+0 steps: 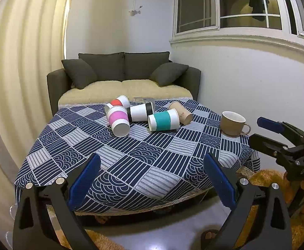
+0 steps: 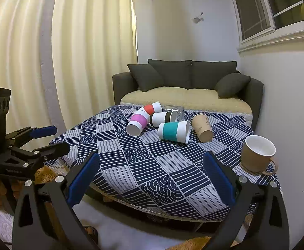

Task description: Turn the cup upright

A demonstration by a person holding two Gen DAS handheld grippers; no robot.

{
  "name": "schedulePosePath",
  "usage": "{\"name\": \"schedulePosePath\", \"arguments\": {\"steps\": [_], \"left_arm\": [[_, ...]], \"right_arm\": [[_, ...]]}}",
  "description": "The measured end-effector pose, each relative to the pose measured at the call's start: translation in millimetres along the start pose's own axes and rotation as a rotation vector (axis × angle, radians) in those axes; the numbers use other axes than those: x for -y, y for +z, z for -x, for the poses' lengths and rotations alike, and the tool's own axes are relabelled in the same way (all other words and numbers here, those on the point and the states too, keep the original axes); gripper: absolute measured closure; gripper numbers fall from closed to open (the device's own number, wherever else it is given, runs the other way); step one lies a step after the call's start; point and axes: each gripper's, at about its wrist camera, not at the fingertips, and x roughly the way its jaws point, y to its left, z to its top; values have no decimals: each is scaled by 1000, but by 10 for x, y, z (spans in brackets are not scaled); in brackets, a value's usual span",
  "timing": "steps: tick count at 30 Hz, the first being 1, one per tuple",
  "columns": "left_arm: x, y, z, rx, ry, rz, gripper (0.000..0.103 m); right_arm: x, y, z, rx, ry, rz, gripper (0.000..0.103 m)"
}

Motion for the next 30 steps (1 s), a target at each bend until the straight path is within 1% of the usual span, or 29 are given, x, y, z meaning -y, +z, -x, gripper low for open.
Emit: {"name": "schedulePosePath", "arguments": {"steps": [30], "left_arm": [[-10, -45, -16, -2, -6, -8, 6]], "right_arm": [[27, -41, -31, -6, 0, -7, 5]]}}
